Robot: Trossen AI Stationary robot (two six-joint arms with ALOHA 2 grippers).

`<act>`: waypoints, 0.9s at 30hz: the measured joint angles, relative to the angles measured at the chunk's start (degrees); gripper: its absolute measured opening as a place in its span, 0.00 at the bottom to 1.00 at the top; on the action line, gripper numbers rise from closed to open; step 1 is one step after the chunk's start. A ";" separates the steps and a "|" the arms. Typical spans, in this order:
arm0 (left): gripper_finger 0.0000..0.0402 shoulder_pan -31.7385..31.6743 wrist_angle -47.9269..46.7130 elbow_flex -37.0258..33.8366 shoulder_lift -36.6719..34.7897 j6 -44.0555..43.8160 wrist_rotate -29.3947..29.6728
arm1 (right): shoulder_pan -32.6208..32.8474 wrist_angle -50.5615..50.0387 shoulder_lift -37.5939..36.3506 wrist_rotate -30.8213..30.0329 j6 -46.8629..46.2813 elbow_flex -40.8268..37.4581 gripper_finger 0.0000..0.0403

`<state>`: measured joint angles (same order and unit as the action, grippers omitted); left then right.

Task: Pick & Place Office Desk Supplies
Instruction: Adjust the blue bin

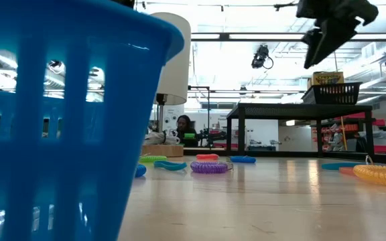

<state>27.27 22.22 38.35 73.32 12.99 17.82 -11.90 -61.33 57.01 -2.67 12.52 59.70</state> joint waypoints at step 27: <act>0.13 -0.31 -12.56 0.02 0.00 -11.23 6.71 | 27.07 48.24 45.44 1.45 -0.07 -0.11 0.52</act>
<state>26.96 9.66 38.37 73.32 1.76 24.54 15.17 -13.09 102.45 -1.21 12.45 59.59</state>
